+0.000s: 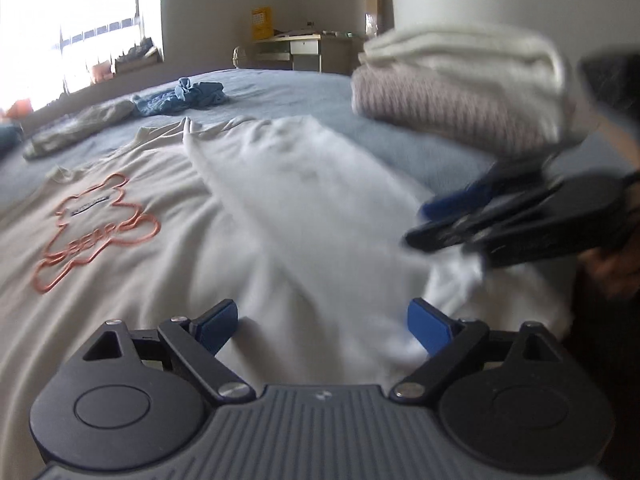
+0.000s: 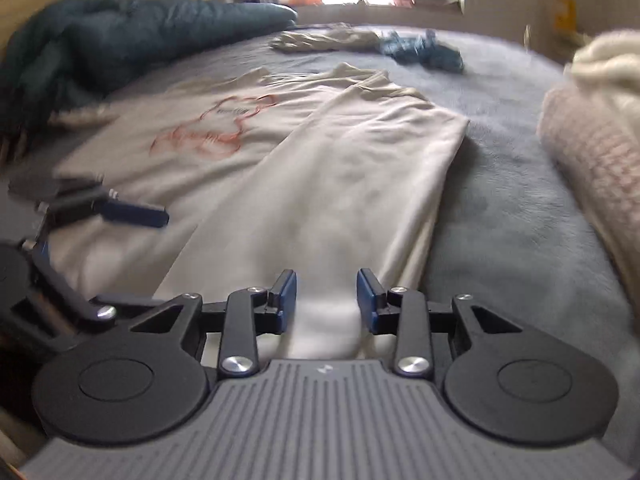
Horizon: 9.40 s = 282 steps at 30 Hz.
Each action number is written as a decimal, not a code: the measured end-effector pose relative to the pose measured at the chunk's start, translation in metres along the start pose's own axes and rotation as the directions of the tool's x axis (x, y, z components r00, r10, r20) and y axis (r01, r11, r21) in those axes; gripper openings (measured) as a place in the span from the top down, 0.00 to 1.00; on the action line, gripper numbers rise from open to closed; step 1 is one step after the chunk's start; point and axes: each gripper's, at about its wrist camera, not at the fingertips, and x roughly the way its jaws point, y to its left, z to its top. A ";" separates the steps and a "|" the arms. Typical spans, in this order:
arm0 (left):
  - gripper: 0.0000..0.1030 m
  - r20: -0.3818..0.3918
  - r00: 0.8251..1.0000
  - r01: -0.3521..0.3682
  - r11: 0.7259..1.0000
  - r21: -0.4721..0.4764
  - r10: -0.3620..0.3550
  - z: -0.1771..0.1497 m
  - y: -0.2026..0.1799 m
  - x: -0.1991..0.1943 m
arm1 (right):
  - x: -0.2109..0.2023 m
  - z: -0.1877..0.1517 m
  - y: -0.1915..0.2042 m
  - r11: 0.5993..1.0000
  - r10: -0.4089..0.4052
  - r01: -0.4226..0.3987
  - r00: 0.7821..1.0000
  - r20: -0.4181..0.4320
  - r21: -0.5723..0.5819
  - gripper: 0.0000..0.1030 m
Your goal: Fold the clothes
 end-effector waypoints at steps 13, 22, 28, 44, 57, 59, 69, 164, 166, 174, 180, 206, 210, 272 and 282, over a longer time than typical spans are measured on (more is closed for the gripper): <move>0.10 0.072 0.972 -0.163 0.865 -0.475 0.223 -0.028 0.147 -0.100 | -0.021 0.054 0.065 0.992 0.092 -0.076 0.982 0.166 -0.102 0.52; 0.10 0.012 0.850 -0.303 0.508 -0.806 0.527 -0.092 0.301 -0.161 | 0.077 0.135 0.150 0.924 0.380 -0.381 0.920 0.094 -0.008 0.50; 0.11 -0.045 0.768 -0.318 0.320 -0.892 0.639 -0.110 0.384 -0.160 | 0.143 0.144 0.200 0.934 0.358 -0.357 0.933 0.039 -0.027 0.50; 0.15 -0.215 0.759 -0.319 0.064 -0.945 0.614 -0.121 0.536 -0.094 | 0.173 0.114 0.194 0.925 0.375 -0.378 0.925 0.062 0.044 0.45; 0.90 -0.083 0.709 -0.509 0.427 -0.747 0.700 -0.044 0.486 -0.075 | 0.178 0.114 0.191 0.910 0.406 -0.410 0.911 0.076 0.060 0.39; 0.91 0.031 0.730 -0.523 0.587 -0.618 0.683 -0.019 0.448 -0.078 | 0.179 0.114 0.189 0.904 0.415 -0.421 0.906 0.081 0.072 0.39; 0.50 0.126 0.891 -0.415 0.896 -0.162 0.435 0.001 0.281 -0.073 | 0.186 0.110 0.163 0.829 0.493 -0.512 0.859 0.139 0.224 0.39; 0.76 0.041 0.933 -0.134 0.449 -0.883 0.357 -0.105 0.425 -0.076 | 0.325 0.276 0.281 0.826 0.533 -0.560 0.814 -0.231 -0.064 0.65; 0.80 0.046 0.935 -0.129 0.460 -0.879 0.351 -0.102 0.423 -0.077 | 0.318 0.275 0.279 0.830 0.523 -0.551 0.821 -0.226 -0.081 0.85; 0.87 0.164 0.933 -0.068 0.605 -0.793 0.321 -0.065 0.384 -0.110 | 0.246 0.276 0.247 0.832 0.543 -0.547 0.837 -0.063 -0.092 0.93; 0.86 0.234 0.959 0.021 0.782 -0.622 0.160 -0.032 0.307 -0.126 | 0.152 0.224 0.200 0.854 0.510 -0.492 0.856 0.082 -0.169 0.93; 0.56 0.063 0.993 0.101 0.419 -0.902 -0.104 -0.072 0.309 -0.046 | 0.178 0.138 0.111 0.759 0.591 -0.520 0.803 -0.078 0.392 0.60; 0.71 0.034 0.996 0.066 0.464 -0.884 -0.078 -0.065 0.301 -0.041 | 0.183 0.140 0.113 0.731 0.636 -0.560 0.766 -0.092 0.389 0.61; 0.80 0.002 0.977 0.125 0.569 -0.813 -0.212 -0.161 0.254 -0.160 | 0.089 0.054 0.228 0.627 0.773 -0.683 0.607 -0.185 0.376 0.86; 0.92 0.022 0.985 0.113 0.535 -0.837 -0.172 -0.178 0.259 -0.160 | 0.095 0.037 0.186 0.486 0.818 -0.657 0.573 -0.036 0.577 0.61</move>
